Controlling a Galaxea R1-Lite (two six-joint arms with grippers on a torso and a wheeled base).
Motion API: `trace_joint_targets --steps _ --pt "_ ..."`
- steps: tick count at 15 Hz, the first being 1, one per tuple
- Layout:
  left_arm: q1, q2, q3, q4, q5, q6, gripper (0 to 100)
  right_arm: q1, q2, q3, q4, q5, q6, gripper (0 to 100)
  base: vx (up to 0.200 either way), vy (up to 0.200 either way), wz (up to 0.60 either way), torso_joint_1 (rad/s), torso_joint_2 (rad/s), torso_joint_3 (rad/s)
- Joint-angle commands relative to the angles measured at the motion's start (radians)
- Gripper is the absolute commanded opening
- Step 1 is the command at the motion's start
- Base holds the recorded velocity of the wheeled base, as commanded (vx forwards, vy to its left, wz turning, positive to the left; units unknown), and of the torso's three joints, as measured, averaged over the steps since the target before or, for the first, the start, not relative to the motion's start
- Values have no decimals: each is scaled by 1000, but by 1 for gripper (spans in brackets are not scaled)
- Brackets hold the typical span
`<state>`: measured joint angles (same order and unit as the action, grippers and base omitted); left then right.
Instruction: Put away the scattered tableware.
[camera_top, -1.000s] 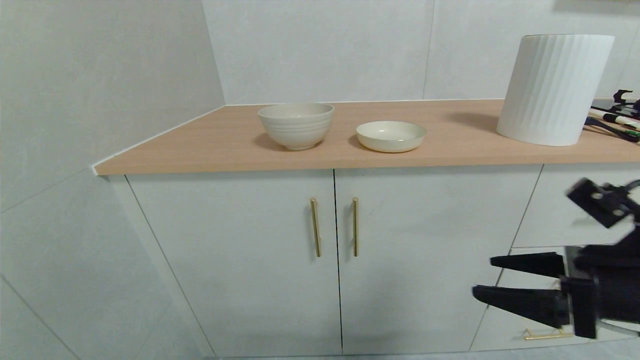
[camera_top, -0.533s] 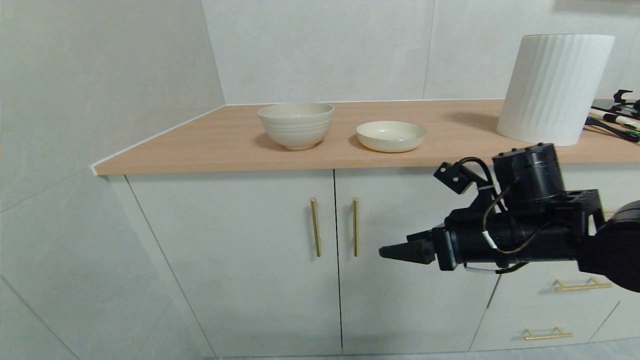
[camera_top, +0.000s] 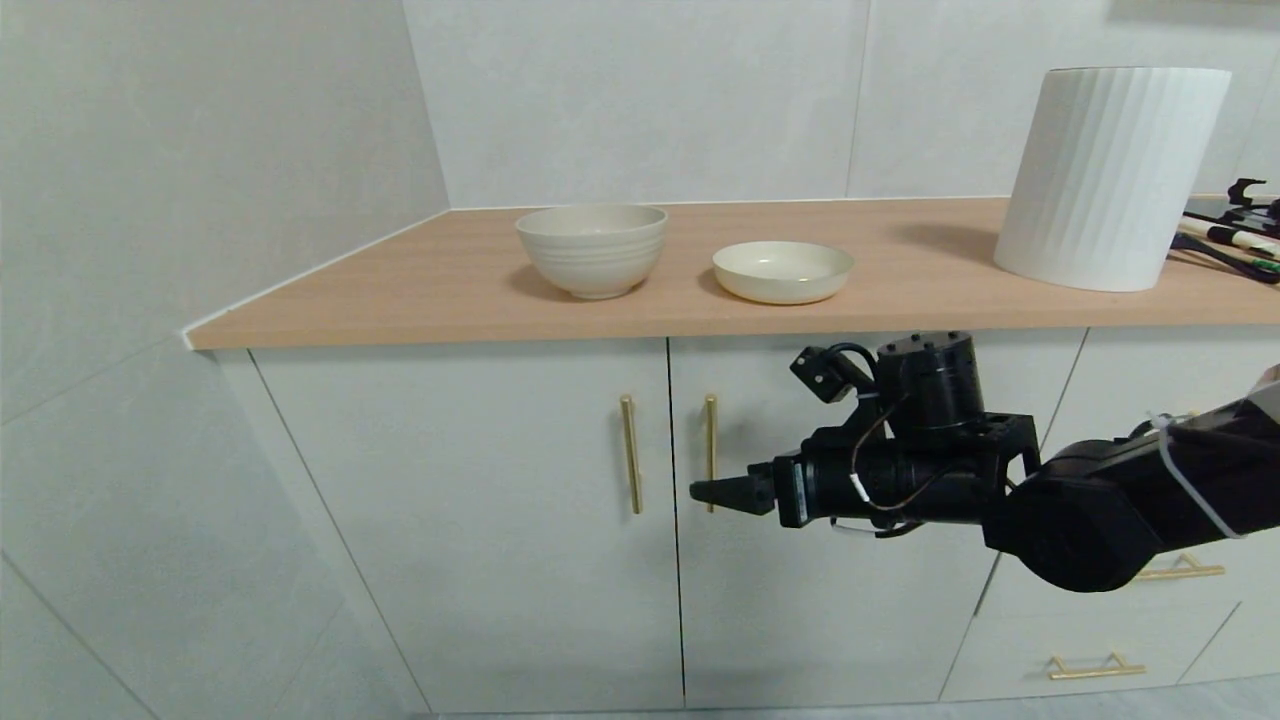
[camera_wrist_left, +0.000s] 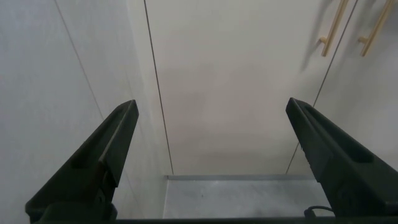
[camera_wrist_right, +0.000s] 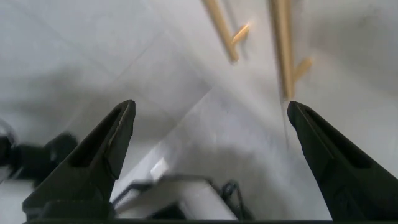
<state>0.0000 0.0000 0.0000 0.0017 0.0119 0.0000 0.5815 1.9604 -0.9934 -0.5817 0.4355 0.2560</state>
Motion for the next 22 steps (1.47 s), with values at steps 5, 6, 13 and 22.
trace_joint_targets --steps 5,6,13,22 --pt "0 2 0 0 0 0 100 -3 140 -10 -214 -24 97 100 0 0 0 0 0 0" --pt "0 2 0 0 0 0 100 -3 146 -13 -228 -24 117 100 0 0 0 0 0 0" --pt "0 2 0 0 0 0 100 1 199 -53 -311 -27 204 100 0 0 0 0 0 0" --pt "0 2 0 0 0 0 100 24 249 -59 -362 -27 213 100 0 0 0 0 0 0"
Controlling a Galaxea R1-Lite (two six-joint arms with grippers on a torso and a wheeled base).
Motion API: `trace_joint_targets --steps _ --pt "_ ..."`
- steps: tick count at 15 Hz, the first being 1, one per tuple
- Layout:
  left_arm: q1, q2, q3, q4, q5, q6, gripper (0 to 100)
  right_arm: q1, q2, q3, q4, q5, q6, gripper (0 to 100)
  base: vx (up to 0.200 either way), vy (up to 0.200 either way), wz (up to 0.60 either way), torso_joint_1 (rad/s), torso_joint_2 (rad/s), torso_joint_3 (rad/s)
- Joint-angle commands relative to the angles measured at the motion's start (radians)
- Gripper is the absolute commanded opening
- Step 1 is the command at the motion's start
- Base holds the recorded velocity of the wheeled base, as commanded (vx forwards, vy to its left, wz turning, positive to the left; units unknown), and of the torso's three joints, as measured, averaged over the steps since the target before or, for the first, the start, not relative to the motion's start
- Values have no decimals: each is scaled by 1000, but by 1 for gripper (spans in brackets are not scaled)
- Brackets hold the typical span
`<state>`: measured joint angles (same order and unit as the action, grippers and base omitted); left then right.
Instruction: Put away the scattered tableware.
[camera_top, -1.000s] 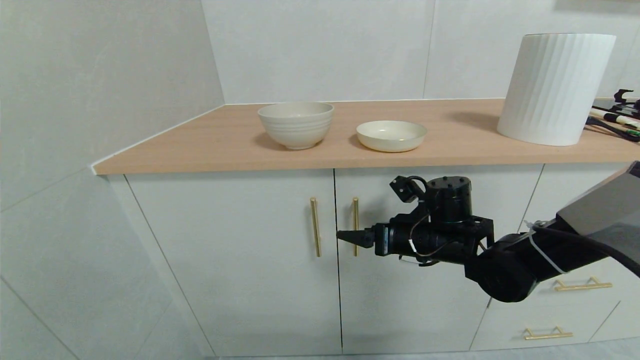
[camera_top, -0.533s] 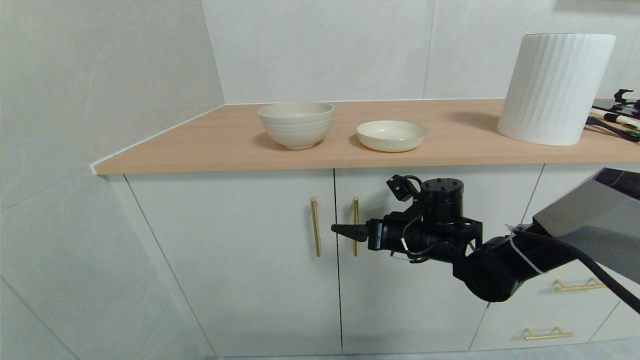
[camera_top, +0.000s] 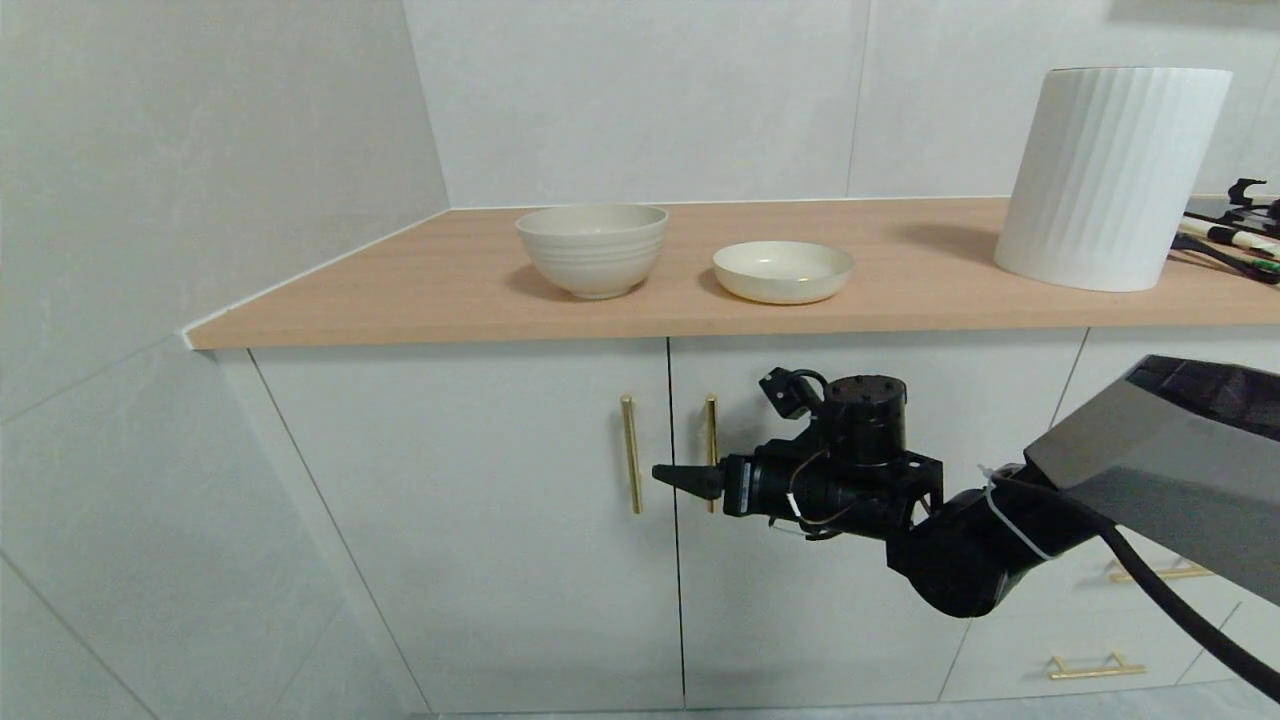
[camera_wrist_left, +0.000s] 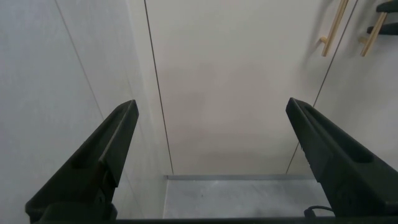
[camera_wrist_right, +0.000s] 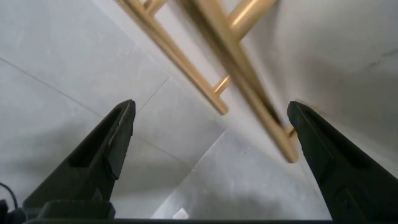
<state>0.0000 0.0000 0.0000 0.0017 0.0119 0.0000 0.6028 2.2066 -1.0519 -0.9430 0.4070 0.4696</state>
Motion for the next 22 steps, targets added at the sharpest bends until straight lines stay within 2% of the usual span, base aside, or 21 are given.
trace_joint_targets --steps 1,3,7,14,19,22 --pt "0 2 0 0 0 0 100 5 -1 1 -19 1 43 100 0 0 0 0 0 0" --pt "0 2 0 0 0 0 100 5 -1 12 -66 3 72 100 0 0 0 0 0 0" --pt "0 2 0 0 2 2 100 8 -8 33 -71 7 73 100 0 0 0 0 0 0" --pt "0 2 0 0 0 0 100 66 -51 93 -91 4 72 100 0 0 0 0 0 0" --pt "0 2 0 0 0 0 100 98 -163 217 -100 3 72 100 0 0 0 0 0 0" --pt "0 2 0 -2 0 18 100 97 -191 286 -161 3 72 100 0 0 0 0 0 0"
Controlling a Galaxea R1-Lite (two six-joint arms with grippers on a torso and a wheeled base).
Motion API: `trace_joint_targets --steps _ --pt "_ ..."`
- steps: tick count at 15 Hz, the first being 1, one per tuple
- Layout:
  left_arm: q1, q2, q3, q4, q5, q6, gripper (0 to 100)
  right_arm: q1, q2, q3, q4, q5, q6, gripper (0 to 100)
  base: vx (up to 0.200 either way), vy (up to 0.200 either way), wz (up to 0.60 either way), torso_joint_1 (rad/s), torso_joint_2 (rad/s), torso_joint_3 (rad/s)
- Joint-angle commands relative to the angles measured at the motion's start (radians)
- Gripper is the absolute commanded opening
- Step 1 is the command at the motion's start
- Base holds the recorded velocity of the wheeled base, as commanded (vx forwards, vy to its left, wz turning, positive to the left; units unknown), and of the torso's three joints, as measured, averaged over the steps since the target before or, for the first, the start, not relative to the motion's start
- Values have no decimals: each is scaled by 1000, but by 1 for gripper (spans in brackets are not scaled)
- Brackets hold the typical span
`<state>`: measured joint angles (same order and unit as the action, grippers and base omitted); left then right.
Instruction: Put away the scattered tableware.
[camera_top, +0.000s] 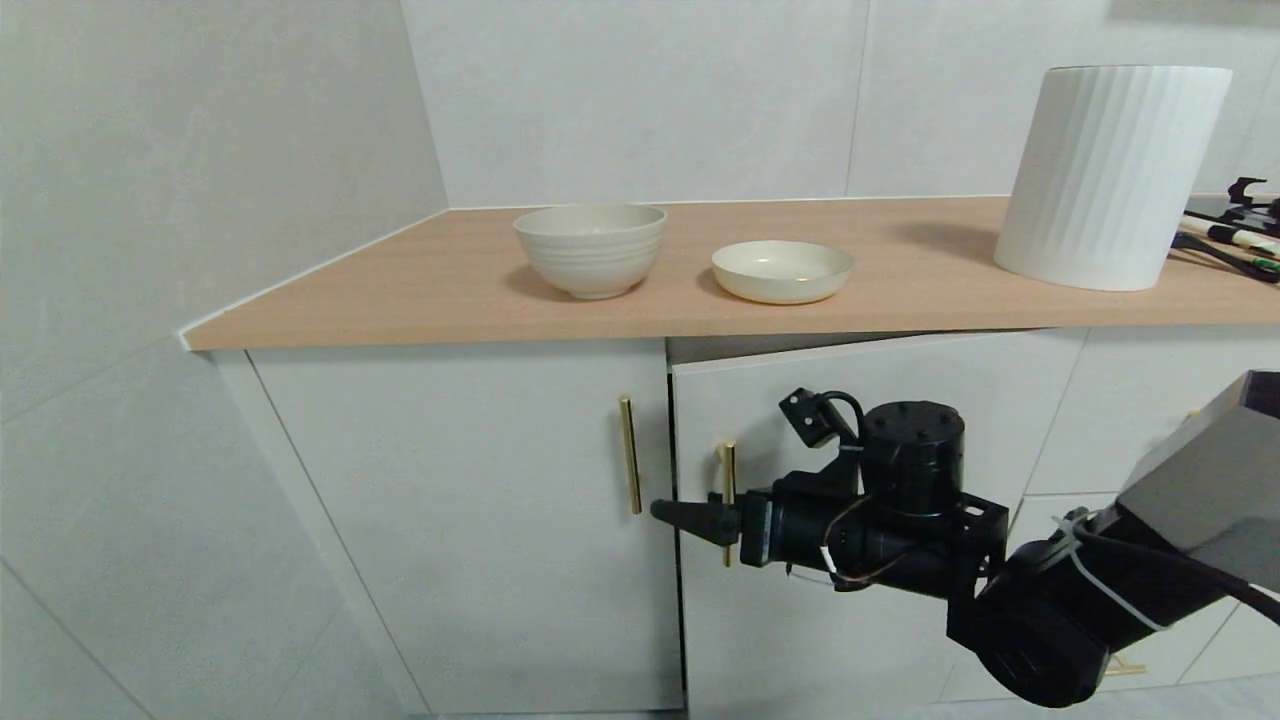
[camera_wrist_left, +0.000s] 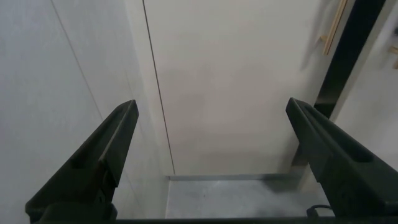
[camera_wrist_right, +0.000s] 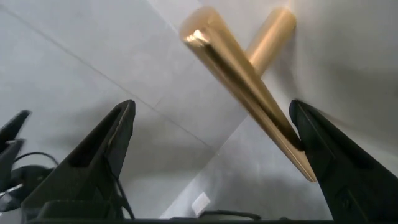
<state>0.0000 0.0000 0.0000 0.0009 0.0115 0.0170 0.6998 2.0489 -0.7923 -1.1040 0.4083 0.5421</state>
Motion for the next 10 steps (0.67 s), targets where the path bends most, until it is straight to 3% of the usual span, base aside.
trace_joint_targets --steps 1,2,5,6,8,10 --pt "0 2 -5 -4 -4 1 100 1 -35 50 -39 1 -1 100 0 0 0 0 0 0" --pt "0 2 -15 -4 -7 1 100 1 -36 56 -42 1 -2 100 0 0 0 0 0 0" --pt "-6 110 -288 153 -203 -40 100 23 -69 81 -45 1 -4 100 0 0 0 0 0 0" --pt "-12 198 -365 182 -263 -45 100 29 -73 82 -45 1 -4 100 0 0 0 0 0 0" --pt "-14 466 -525 180 -375 -88 100 37 -98 101 -45 1 -4 100 0 0 0 0 0 0" --pt "-15 744 -653 169 -489 -92 100 43 -108 111 -45 1 -4 100 0 0 0 0 0 0"
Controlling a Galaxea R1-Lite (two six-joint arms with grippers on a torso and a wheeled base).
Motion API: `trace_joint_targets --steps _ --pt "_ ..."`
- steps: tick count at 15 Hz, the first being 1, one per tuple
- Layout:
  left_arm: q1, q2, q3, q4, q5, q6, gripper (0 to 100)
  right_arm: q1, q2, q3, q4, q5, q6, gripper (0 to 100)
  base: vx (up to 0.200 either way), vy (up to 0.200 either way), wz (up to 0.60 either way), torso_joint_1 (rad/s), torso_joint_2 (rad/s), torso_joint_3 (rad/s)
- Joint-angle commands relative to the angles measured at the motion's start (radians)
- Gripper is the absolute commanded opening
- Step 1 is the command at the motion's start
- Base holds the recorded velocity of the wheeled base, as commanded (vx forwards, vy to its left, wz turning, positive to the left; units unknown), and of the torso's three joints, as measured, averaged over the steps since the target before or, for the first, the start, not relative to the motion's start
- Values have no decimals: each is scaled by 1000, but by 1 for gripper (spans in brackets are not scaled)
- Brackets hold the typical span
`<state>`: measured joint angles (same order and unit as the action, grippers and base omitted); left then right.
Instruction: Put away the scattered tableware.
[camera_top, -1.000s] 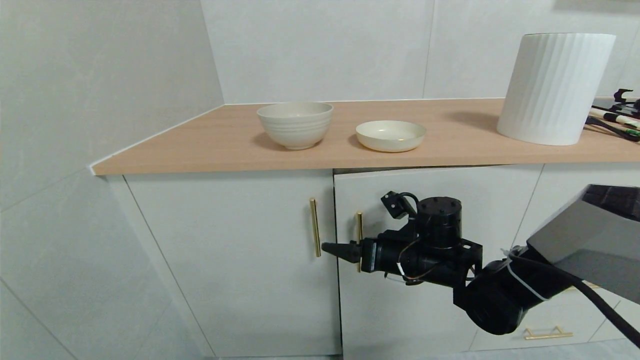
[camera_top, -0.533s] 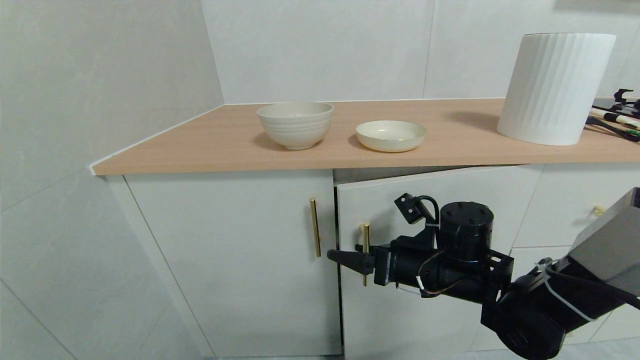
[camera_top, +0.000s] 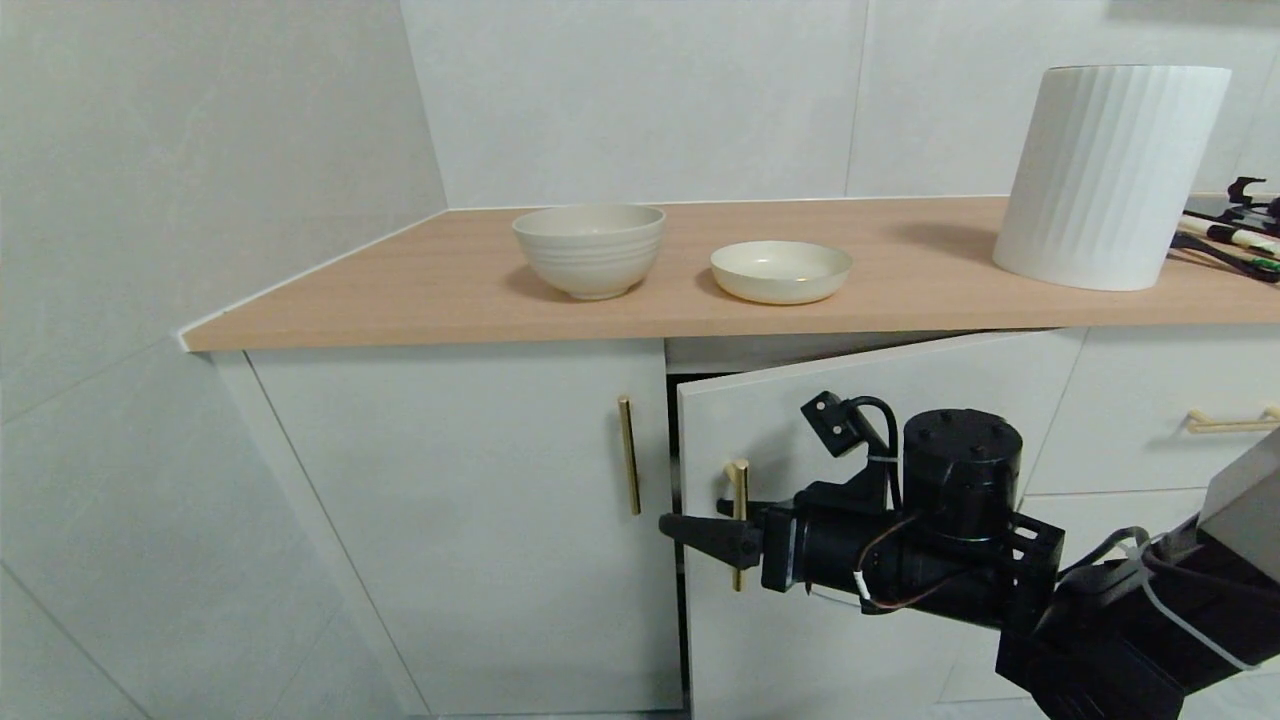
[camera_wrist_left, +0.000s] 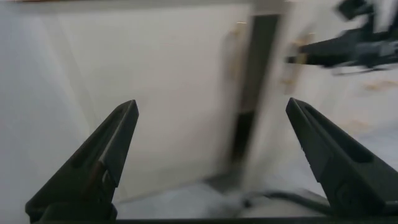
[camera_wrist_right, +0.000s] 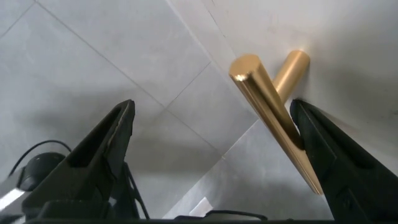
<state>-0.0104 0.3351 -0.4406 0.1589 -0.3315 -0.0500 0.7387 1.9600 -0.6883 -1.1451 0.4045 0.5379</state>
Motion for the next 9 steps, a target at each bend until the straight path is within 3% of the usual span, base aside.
trace_joint_targets --steps 1,2,3,5,7,9 --pt "-6 532 -262 -7 -208 -25 100 4 -20 10 -4 5 1 100 0 0 0 0 0 0" --pt "-10 570 -273 -15 -233 -25 100 4 -18 10 -4 5 1 100 0 0 0 0 0 0" --pt "-37 726 -297 -59 -320 -47 100 8 -15 18 -4 5 4 100 0 0 0 0 0 0" --pt "-51 920 -288 -182 -386 -142 100 13 -20 47 -13 5 2 100 0 0 0 0 0 0" --pt "-72 1065 -259 -325 -431 -205 100 14 -24 50 -35 5 2 100 0 0 0 0 0 0" --pt "-129 1119 -207 -401 -462 -258 100 18 -26 66 -36 5 1 100 0 0 0 0 0 0"
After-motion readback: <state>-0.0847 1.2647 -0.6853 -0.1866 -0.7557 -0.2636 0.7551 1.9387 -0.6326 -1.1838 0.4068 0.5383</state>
